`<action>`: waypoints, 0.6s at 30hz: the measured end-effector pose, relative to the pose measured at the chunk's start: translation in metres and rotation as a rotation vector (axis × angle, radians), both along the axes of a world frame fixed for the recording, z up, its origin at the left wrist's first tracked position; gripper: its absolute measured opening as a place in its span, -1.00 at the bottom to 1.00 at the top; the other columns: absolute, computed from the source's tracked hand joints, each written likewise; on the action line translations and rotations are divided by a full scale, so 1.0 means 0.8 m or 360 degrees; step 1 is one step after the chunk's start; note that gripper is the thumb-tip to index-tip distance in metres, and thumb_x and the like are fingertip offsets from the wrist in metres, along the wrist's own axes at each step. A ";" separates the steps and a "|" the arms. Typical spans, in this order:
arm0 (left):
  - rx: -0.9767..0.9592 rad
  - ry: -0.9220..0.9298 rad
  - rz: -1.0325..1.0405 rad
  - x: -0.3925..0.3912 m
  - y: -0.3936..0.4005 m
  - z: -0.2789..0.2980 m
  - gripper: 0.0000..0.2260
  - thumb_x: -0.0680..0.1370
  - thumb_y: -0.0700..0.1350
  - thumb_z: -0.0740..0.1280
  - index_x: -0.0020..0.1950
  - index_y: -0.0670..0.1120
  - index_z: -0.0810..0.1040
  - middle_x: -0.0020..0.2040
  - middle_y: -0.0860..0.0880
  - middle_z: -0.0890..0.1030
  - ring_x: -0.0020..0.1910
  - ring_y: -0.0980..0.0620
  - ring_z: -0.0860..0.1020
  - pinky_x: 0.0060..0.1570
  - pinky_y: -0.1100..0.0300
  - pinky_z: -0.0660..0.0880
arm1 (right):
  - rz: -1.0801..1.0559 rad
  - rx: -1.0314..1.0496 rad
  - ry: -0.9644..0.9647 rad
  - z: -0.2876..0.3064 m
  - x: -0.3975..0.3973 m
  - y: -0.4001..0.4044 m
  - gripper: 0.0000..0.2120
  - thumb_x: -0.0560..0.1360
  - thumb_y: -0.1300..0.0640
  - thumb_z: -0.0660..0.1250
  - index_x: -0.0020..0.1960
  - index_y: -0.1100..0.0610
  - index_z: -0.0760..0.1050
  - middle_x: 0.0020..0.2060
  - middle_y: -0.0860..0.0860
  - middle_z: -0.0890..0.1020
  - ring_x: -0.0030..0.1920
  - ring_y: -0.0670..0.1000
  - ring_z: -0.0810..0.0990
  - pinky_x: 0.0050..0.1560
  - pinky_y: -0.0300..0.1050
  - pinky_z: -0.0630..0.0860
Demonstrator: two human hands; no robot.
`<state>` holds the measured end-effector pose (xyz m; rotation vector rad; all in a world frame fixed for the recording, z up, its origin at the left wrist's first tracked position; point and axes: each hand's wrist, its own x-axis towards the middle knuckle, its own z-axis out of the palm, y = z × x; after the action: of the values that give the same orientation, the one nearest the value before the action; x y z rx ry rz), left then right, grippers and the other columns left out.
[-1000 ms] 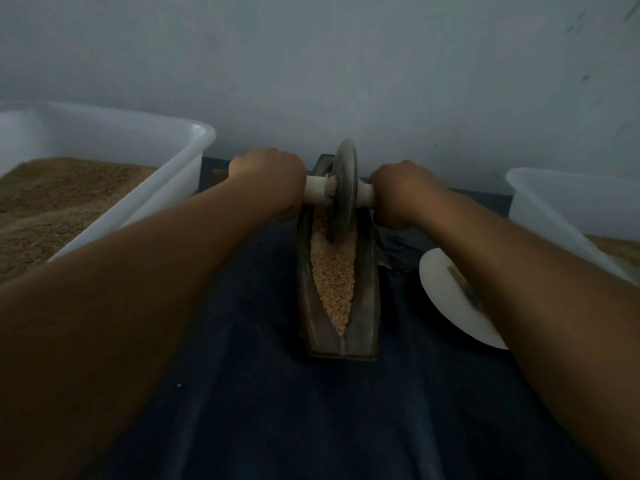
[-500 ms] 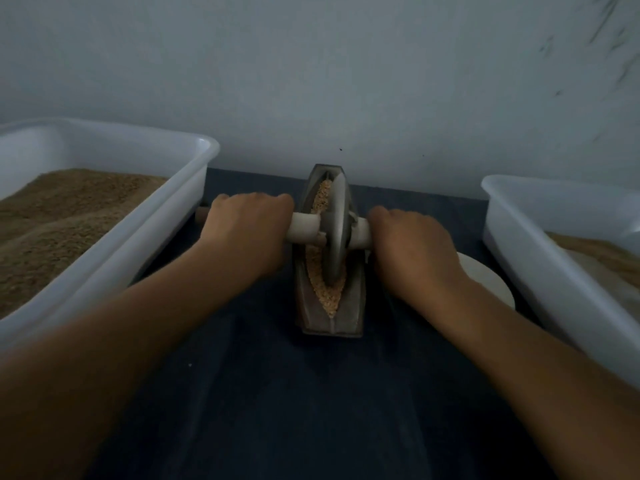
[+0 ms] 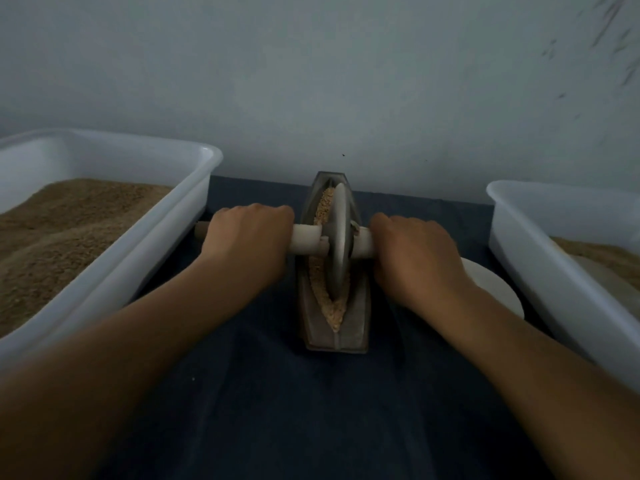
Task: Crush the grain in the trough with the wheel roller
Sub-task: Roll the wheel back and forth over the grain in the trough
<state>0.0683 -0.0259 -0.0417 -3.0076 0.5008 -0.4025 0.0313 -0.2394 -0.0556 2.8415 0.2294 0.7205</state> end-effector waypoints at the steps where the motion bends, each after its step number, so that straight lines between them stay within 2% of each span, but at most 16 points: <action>1: -0.0013 -0.0014 0.0010 0.007 -0.003 -0.002 -0.71 0.48 0.00 0.42 -0.03 0.03 0.29 -0.16 0.02 0.45 -0.20 0.00 0.45 -0.17 0.07 0.38 | -0.0018 0.0000 0.0012 0.000 0.010 -0.001 -0.76 0.46 0.09 0.34 -0.12 0.03 0.25 -0.22 0.02 0.55 -0.28 0.11 0.44 -0.27 -0.06 0.19; 5: -0.0069 -0.0062 0.0036 0.038 -0.013 -0.005 -0.72 0.49 -0.03 0.40 -0.04 0.01 0.28 -0.06 -0.05 0.56 -0.15 -0.05 0.50 -0.18 0.06 0.34 | -0.0077 -0.0007 0.0063 0.002 0.053 -0.003 -0.78 0.42 0.09 0.40 -0.06 0.04 0.36 -0.18 0.03 0.59 -0.16 0.16 0.58 -0.25 -0.06 0.21; 9: -0.0058 -0.0122 0.0038 0.067 -0.021 -0.004 -0.79 0.50 -0.02 0.40 0.06 0.00 0.45 -0.03 -0.06 0.59 -0.08 -0.08 0.55 -0.16 0.06 0.32 | -0.0092 0.0094 0.0181 0.008 0.089 -0.009 -0.82 0.46 0.07 0.37 0.05 0.03 0.50 -0.08 0.07 0.63 -0.08 0.16 0.61 -0.26 -0.09 0.31; 12: -0.0089 -0.0163 -0.0003 0.083 -0.021 -0.005 -0.82 0.49 -0.04 0.38 0.06 0.00 0.49 -0.02 -0.06 0.60 -0.03 -0.11 0.57 -0.15 0.07 0.30 | -0.0094 0.0096 0.0224 0.010 0.105 -0.012 -0.76 0.48 0.03 0.38 0.14 -0.02 0.50 -0.04 0.07 0.63 -0.05 0.15 0.61 -0.28 -0.11 0.32; 18: -0.0080 -0.0159 0.0017 0.085 -0.016 -0.014 -0.78 0.48 -0.01 0.39 0.06 0.01 0.45 0.00 -0.06 0.58 -0.04 -0.08 0.56 -0.16 0.07 0.32 | -0.0124 0.0077 0.0125 0.009 0.100 -0.007 -0.82 0.47 0.08 0.38 0.07 0.02 0.53 -0.08 0.08 0.63 -0.07 0.17 0.61 -0.32 -0.13 0.26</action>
<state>0.1362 -0.0385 -0.0525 -3.0178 0.4731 -0.5693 0.1113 -0.2451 -0.0487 2.9095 0.1135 0.6075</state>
